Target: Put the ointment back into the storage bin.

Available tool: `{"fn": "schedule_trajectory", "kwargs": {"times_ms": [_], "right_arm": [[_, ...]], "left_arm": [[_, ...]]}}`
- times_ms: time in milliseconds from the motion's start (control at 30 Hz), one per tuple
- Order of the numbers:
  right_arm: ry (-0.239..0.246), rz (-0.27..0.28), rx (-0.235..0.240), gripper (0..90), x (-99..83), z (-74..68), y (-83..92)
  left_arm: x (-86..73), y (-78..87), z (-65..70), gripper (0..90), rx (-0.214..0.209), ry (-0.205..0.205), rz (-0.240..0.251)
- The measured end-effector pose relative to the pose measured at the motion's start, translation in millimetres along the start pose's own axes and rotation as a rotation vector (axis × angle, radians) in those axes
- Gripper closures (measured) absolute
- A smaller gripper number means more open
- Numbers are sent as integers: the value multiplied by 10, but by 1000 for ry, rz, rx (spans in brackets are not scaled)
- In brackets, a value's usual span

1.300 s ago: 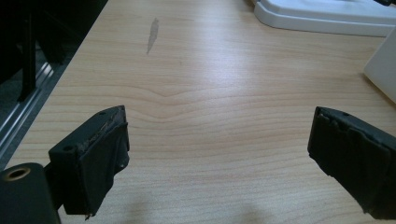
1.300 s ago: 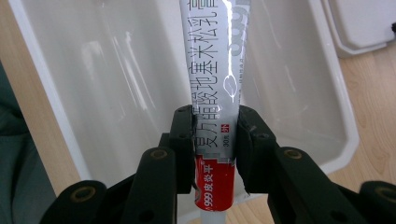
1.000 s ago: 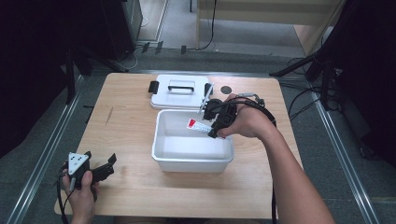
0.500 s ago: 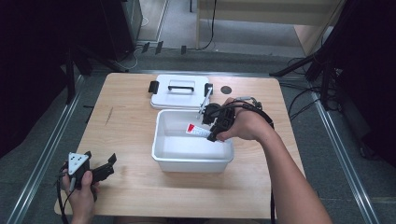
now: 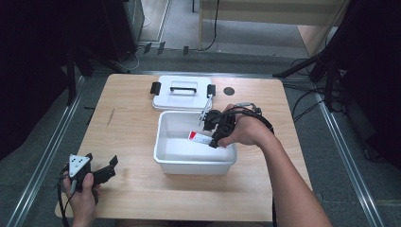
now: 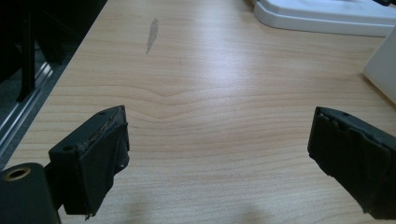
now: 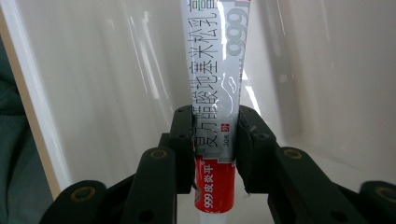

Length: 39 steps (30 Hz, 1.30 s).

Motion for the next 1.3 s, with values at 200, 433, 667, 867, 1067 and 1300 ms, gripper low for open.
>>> {"fn": "schedule_trajectory", "kwargs": {"times_ms": [200,433,667,867,1067,1300], "right_arm": [[-2,-11,5,716,-26,-5,-67],[4,-27,17,716,-52,-15,-155],[9,-58,23,716,-65,-33,-247],[19,-85,29,716,-72,-53,-321],[31,-122,23,716,-62,-84,-377],[47,-150,20,715,-51,-98,-438]], "left_arm": [[1,2,-2,58,-2,-2,-3],[1,2,-2,58,-2,-3,-3],[0,1,-2,58,-2,-3,-2],[1,1,-2,58,-3,-4,-3],[1,0,-1,58,-3,-5,-3],[1,-1,-2,58,-2,-4,-4]]}}
Point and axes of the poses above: each handheld gripper's, and its own axes: y roughly backward along the jaws, x roughly out of its top, z roughly to its right, the point moved 1 cm from there along -y, roughly forward along the jaws, and after that the axes turned 15 degrees about z, right-handed, at the moved point
